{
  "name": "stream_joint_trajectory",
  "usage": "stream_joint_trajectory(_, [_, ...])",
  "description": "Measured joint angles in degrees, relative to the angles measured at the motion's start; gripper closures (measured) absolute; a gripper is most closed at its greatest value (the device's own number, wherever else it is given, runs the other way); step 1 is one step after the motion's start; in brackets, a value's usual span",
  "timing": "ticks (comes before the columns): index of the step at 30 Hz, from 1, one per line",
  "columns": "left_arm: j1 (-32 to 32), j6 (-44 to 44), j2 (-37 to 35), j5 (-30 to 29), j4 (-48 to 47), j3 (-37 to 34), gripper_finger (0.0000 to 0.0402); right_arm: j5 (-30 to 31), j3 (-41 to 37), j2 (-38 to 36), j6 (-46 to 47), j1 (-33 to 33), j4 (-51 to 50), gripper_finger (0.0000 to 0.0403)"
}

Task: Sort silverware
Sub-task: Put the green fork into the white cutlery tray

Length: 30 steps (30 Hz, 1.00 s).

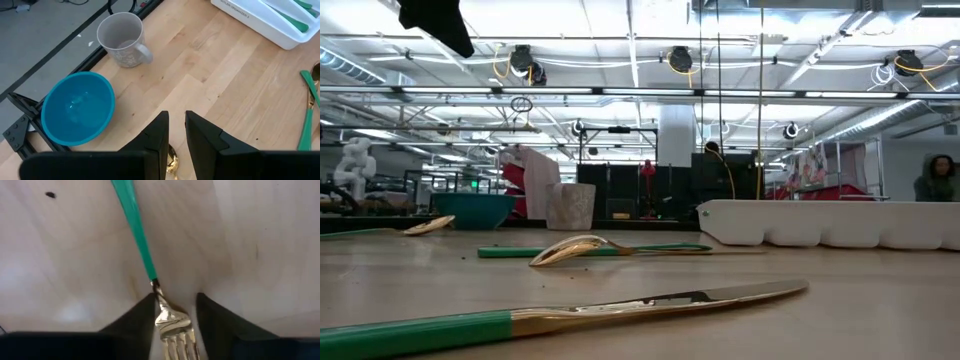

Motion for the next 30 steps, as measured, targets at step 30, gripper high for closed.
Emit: stream_joint_trajectory(30, [0.0,0.5,0.0,0.0,-0.17,0.0,0.0329,3.93,9.45,0.11,-27.52,-10.97,-1.75,0.0402])
